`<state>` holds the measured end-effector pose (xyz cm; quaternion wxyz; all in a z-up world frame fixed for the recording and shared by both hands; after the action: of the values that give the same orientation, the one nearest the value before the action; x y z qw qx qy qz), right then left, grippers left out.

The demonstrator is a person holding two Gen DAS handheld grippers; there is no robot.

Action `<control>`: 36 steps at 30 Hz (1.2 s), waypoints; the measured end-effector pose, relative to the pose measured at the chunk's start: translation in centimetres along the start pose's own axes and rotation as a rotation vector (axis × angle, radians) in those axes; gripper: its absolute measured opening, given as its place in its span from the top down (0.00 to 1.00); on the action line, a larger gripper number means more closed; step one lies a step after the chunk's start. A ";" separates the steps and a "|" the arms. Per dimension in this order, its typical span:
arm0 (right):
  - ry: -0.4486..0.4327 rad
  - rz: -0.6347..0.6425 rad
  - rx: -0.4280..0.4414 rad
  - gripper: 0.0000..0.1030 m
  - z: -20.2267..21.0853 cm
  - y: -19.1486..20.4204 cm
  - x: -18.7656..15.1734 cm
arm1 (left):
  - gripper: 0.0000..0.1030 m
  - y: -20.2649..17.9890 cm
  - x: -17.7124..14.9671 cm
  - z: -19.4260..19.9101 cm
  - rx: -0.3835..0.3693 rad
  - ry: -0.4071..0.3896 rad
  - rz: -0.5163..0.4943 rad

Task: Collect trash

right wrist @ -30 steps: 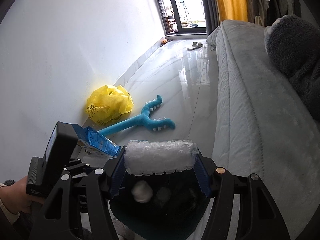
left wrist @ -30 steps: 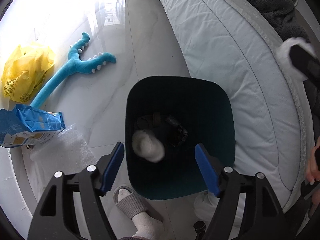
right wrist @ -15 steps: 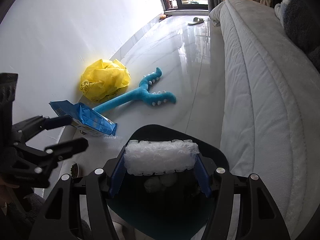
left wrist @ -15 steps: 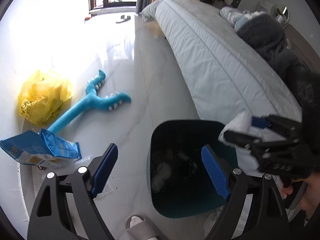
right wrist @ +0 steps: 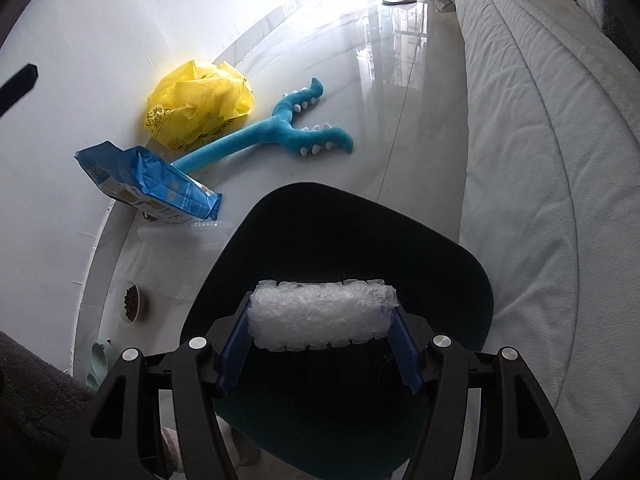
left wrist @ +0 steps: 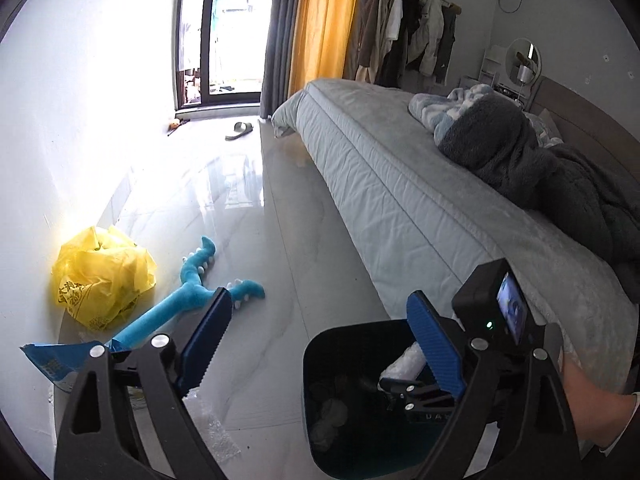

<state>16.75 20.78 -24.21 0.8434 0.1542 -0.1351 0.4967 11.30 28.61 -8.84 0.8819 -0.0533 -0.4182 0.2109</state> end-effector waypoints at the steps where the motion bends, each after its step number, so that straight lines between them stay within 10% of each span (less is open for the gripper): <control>1: 0.011 0.002 -0.003 0.38 -0.3 0.0 -0.1 | 0.12 -0.1 0.4 0.2 -0.005 -0.007 0.010; 15: 0.087 0.015 -0.083 0.17 1.6 1.8 -3.0 | 0.10 -4.8 2.7 7.3 -0.028 -0.224 -0.105; 36: -0.423 -0.108 -0.352 0.03 28.2 0.4 -11.9 | 0.03 -12.0 -3.0 13.8 -0.012 -0.205 -0.103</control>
<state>8.73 0.39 -2.85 0.8355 0.1125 -0.3841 0.3765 3.02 15.34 1.15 0.8439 -0.0154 -0.5096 0.1672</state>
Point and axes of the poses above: each gripper's, at about its wrist camera, not at the fingertips, and z roughly against the way its jaws point, y to its left, x to its top, the point moved 5 cm from there along -z, roughly the way its jaws point, and after that the axes turned 12 degrees about z, right-handed, at the moved point
